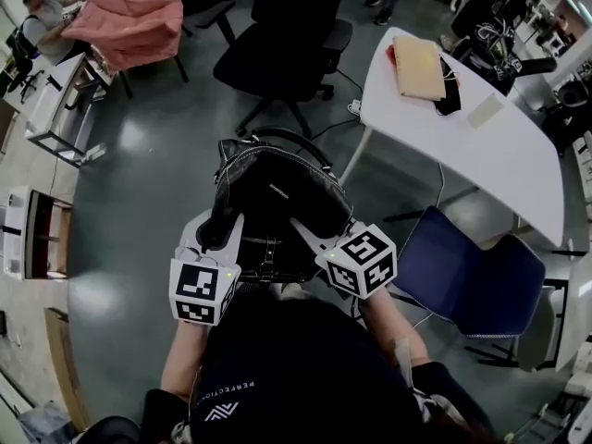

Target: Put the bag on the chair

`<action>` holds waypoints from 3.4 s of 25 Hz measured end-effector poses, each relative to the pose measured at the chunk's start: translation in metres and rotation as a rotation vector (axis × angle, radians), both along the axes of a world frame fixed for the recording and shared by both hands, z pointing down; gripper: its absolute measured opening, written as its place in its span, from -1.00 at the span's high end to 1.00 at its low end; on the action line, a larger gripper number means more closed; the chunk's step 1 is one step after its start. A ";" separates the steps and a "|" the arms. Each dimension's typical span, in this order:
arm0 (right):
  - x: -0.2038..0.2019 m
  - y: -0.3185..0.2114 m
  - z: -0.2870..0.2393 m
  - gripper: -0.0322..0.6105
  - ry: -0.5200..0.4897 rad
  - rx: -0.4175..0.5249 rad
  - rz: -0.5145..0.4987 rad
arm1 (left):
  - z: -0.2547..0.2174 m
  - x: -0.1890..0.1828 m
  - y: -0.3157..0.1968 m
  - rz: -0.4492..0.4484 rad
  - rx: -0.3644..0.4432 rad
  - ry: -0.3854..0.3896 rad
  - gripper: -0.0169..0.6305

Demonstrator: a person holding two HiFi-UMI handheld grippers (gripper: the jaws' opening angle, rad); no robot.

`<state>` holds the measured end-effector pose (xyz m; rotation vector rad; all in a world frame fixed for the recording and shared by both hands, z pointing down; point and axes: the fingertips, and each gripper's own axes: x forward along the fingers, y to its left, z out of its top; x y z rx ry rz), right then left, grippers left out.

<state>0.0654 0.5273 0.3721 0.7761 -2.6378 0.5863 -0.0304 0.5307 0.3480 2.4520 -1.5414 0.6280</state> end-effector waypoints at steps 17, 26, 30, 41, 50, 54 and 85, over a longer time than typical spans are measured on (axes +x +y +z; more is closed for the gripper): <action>-0.041 -0.123 0.015 0.77 0.043 -0.058 0.062 | 0.020 -0.042 -0.129 0.063 -0.048 0.046 0.69; -0.084 -0.195 0.019 0.77 0.035 -0.078 0.092 | 0.023 -0.085 -0.203 0.097 -0.057 0.046 0.68; -0.099 -0.217 0.023 0.77 0.036 -0.080 0.106 | 0.028 -0.100 -0.227 0.117 -0.054 0.049 0.68; -0.107 -0.288 0.025 0.77 0.054 -0.077 0.141 | 0.031 -0.108 -0.299 0.139 -0.045 0.056 0.68; -0.099 -0.387 0.043 0.76 0.048 -0.086 0.118 | 0.048 -0.100 -0.396 0.105 -0.046 0.039 0.68; -0.095 -0.437 0.046 0.76 0.052 -0.104 0.093 | 0.053 -0.097 -0.443 0.084 -0.064 0.049 0.68; -0.084 -0.715 0.147 0.74 0.077 -0.225 0.060 | 0.153 -0.088 -0.718 -0.021 -0.193 0.009 0.61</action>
